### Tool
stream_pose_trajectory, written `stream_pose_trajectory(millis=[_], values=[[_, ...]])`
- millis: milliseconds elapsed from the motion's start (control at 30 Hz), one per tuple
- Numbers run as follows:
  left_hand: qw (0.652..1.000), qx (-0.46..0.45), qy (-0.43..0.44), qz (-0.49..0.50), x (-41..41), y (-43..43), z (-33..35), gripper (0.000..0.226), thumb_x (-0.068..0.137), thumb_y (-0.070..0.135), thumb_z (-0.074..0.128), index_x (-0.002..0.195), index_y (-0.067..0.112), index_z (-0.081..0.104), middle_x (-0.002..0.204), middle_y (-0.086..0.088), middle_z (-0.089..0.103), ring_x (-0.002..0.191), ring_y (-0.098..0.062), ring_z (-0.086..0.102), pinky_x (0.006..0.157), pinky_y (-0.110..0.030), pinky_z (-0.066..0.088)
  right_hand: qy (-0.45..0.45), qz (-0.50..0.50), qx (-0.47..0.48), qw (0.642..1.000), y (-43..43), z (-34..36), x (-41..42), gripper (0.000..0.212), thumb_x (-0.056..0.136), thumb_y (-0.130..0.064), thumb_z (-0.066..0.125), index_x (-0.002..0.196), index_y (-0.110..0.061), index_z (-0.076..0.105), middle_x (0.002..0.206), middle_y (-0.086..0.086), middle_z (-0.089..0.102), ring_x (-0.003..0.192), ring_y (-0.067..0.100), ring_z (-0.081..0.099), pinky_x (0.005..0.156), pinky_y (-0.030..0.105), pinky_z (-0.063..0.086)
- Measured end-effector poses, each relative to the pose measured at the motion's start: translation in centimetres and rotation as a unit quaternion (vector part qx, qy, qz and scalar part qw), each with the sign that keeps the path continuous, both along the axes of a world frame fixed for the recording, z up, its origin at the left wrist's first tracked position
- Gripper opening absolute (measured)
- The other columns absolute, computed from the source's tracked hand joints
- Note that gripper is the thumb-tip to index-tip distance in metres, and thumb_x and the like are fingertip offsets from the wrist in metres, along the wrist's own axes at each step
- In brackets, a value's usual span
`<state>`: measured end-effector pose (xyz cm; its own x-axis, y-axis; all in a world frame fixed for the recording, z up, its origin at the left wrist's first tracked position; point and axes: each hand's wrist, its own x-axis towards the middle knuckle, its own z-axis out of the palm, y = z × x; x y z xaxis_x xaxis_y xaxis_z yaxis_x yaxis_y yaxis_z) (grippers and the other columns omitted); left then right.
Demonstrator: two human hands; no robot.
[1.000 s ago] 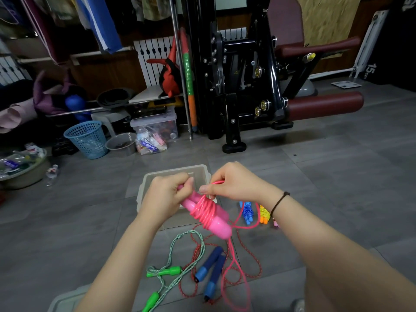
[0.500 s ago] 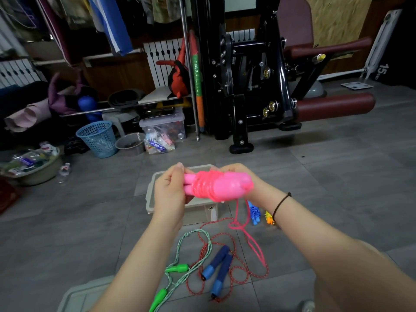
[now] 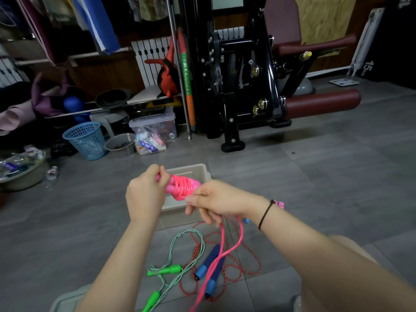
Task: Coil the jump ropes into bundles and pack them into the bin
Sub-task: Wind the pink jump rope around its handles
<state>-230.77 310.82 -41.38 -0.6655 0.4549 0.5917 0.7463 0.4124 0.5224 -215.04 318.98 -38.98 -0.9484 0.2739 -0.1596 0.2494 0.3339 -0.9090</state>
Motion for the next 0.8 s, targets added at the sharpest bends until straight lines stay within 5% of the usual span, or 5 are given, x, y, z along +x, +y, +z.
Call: stream_pose_trajectory(millis=[133, 300, 567, 733, 800], values=[[0.985, -0.039, 0.096, -0.136, 0.2, 0.2, -0.4, 0.038, 0.080, 0.036, 0.043, 0.055, 0.008, 0.045, 0.045, -0.009, 0.044, 0.045, -0.027, 0.033, 0.047, -0.025, 0.032, 0.048, -0.081, 0.102, 0.990, 2.1, 0.7, 0.8, 0.036, 0.093, -0.038, 0.054, 0.070, -0.014, 0.069, 0.042, -0.003, 0.049, 0.038, 0.008, 0.042, 0.045, 0.018, 0.038], [0.973, -0.018, 0.036, -0.226, 1.3, -0.7, 0.2, 0.044, 0.080, 0.042, 0.042, 0.055, 0.007, 0.051, 0.049, -0.007, 0.039, 0.047, -0.015, 0.032, 0.047, -0.032, 0.035, 0.062, -0.111, 0.130, 0.983, 3.7, 0.6, 1.1, 0.038, 0.087, -0.042, 0.062, 0.058, -0.018, 0.064, 0.040, -0.006, 0.048, 0.038, 0.006, 0.042, 0.044, 0.018, 0.036], [0.909, 0.136, -0.268, -0.289, 3.8, -1.4, 1.8, 0.039, 0.095, 0.014, 0.048, 0.057, 0.011, 0.058, 0.050, 0.003, 0.059, 0.048, -0.005, 0.050, 0.047, -0.020, 0.041, 0.095, -0.121, 0.016, 0.988, 3.7, 0.2, 0.6, 0.048, 0.091, -0.036, 0.056, 0.047, -0.019, 0.054, 0.042, -0.003, 0.041, 0.040, 0.008, 0.036, 0.042, 0.015, 0.033], [0.793, 0.287, -0.492, -0.218, 4.6, -0.6, 2.4, 0.051, 0.098, 0.012, 0.039, 0.050, 0.018, 0.053, 0.041, 0.007, 0.046, 0.038, -0.008, 0.041, 0.038, -0.016, 0.034, 0.093, -0.158, -0.018, 0.983, 3.6, -0.1, -0.1, 0.036, 0.093, 0.001, 0.049, 0.061, -0.014, 0.052, 0.047, -0.011, 0.051, 0.038, -0.004, 0.047, 0.055, 0.018, 0.047], [0.755, 0.349, -0.534, -0.152, 3.8, -0.4, 2.4, 0.038, 0.096, 0.012, 0.041, 0.058, 0.018, 0.042, 0.040, 0.009, 0.039, 0.036, -0.006, 0.031, 0.033, -0.015, 0.023, 0.100, -0.146, -0.026, 0.984, 3.1, -0.3, -0.4, 0.031, 0.097, -0.015, 0.048, 0.067, -0.015, 0.057, 0.047, -0.008, 0.046, 0.037, 0.002, 0.039, 0.046, 0.020, 0.040]])
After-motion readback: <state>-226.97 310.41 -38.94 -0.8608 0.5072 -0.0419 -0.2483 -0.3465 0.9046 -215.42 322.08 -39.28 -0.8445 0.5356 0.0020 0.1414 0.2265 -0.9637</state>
